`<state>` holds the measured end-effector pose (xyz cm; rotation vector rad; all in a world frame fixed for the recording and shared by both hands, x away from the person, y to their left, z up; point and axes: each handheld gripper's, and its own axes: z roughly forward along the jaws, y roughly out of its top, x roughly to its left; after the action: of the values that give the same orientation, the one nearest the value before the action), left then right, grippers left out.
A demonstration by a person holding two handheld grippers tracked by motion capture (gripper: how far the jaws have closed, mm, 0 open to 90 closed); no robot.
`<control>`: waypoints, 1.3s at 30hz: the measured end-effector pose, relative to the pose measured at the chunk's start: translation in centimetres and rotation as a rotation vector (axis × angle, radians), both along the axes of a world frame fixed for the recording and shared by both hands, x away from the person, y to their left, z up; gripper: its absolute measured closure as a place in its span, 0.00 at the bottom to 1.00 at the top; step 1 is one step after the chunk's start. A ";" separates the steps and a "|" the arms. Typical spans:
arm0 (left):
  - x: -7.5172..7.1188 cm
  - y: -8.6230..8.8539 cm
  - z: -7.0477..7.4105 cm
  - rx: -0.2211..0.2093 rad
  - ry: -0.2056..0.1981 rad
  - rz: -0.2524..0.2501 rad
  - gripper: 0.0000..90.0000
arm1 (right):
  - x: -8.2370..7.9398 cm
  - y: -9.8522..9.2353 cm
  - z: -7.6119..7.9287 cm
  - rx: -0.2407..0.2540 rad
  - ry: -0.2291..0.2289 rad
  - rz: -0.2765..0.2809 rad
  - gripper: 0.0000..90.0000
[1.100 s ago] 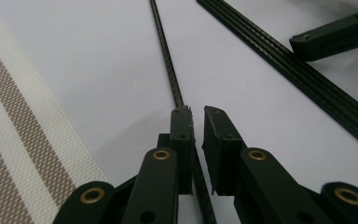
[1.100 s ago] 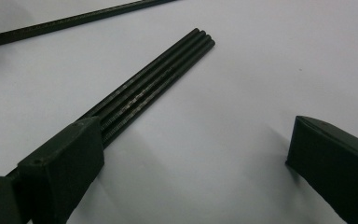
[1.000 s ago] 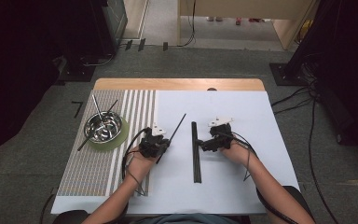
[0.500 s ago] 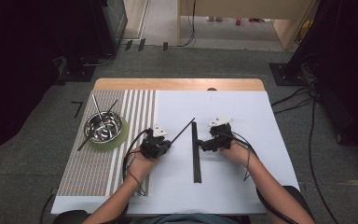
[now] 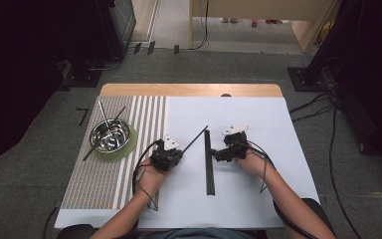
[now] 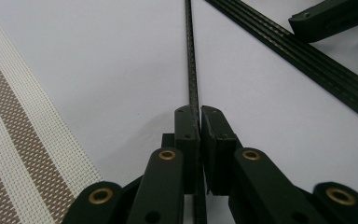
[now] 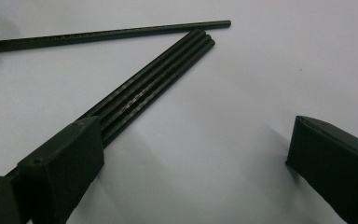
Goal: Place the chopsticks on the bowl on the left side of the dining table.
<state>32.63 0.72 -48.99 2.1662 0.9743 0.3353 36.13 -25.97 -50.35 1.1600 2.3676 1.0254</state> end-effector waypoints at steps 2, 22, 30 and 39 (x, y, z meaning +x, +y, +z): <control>0.2 0.1 0.1 -0.010 0.016 -0.002 0.97 | 0.0 0.0 0.0 0.001 -0.001 0.000 0.04; 1.3 1.6 2.0 -0.074 0.021 0.001 0.97 | 0.0 0.0 0.0 0.002 -0.001 0.001 0.04; 1.5 2.2 2.7 -0.095 0.023 -0.012 0.97 | 0.0 0.0 0.0 0.002 -0.002 0.001 0.04; 1.8 2.7 3.2 -0.102 0.030 -0.035 0.97 | 0.0 0.0 0.0 0.002 -0.002 0.001 0.04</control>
<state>34.41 3.46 -45.75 2.0985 0.9487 0.2324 36.15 -25.99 -50.36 1.1576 2.3664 1.0291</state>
